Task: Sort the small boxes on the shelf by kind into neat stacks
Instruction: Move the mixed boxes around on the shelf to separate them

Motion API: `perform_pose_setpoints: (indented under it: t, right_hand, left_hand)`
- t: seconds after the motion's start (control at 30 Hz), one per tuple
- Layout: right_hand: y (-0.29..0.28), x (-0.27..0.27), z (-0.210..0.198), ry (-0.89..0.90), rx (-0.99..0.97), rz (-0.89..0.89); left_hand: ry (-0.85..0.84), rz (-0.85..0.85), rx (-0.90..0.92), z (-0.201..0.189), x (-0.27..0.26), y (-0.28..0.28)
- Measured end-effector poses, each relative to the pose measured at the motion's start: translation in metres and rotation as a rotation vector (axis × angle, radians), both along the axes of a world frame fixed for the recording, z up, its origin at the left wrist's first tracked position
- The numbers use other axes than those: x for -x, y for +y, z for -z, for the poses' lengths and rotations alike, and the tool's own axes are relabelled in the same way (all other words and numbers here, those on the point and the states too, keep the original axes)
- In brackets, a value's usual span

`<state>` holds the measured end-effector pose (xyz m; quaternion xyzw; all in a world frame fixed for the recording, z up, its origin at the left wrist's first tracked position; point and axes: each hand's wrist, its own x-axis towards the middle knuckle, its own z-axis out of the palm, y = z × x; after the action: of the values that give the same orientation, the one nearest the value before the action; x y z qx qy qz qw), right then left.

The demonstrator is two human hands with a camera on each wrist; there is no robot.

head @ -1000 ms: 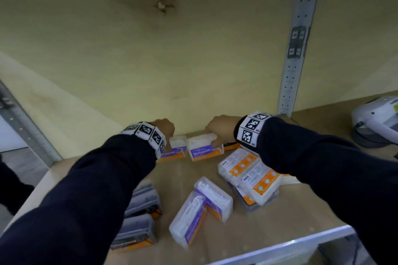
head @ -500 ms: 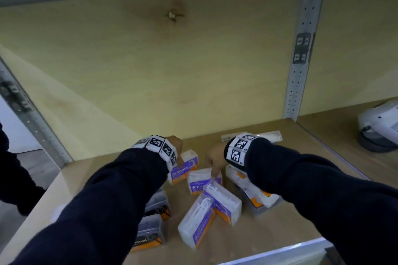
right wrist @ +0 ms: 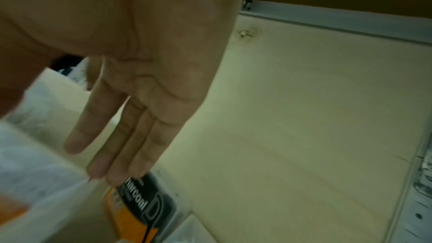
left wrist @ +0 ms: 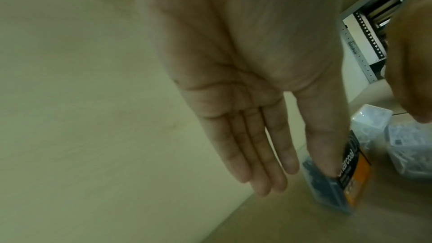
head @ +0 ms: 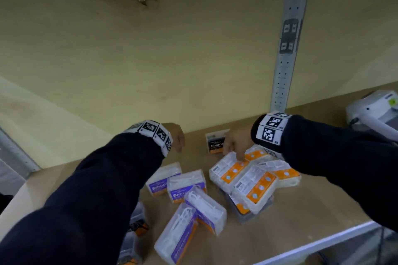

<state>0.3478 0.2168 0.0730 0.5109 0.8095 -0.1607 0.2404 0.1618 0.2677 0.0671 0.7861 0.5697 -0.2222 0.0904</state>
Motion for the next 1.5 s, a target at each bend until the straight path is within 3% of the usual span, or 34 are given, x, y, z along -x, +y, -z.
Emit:
perform_pose_setpoints:
  t: [0.1, 0.23, 0.5, 0.63, 0.73, 0.83, 1.13, 1.43, 1.5]
  right_hand:
    - [-0.004, -0.004, 0.007, 0.031, 0.042, -0.079]
    - [-0.005, -0.008, 0.012, 0.036, 0.048, -0.135]
    - [-0.006, -0.001, 0.024, -0.067, -0.045, -0.34]
    - [0.001, -0.01, 0.02, 0.145, 0.013, -0.214]
    - [0.012, -0.019, 0.021, 0.319, 0.167, 0.034]
    - [0.019, -0.024, 0.024, 0.379, 0.207, 0.204]
    - [0.016, -0.025, 0.01, 0.441, -0.025, 0.05]
    - [0.007, -0.012, 0.019, 0.245, -0.064, -0.014]
    - [0.005, -0.008, 0.016, 0.202, -0.091, -0.027]
  left_hand:
    - [-0.098, 0.042, -0.002, -0.003, -0.025, 0.006]
    - [-0.104, 0.146, -0.08, 0.009, -0.055, 0.013]
    - [0.052, 0.184, -0.043, 0.028, -0.088, 0.035]
    - [0.147, 0.155, -0.041, 0.031, -0.089, 0.044]
    - [0.066, 0.153, -0.061, 0.03, -0.088, 0.044]
    - [0.007, 0.131, -0.107, 0.031, -0.086, 0.041]
    - [-0.007, 0.085, -0.075, 0.041, -0.094, 0.044]
    - [0.007, 0.068, -0.051, 0.051, -0.086, 0.059]
    - [-0.026, 0.059, -0.122, 0.042, -0.077, 0.048]
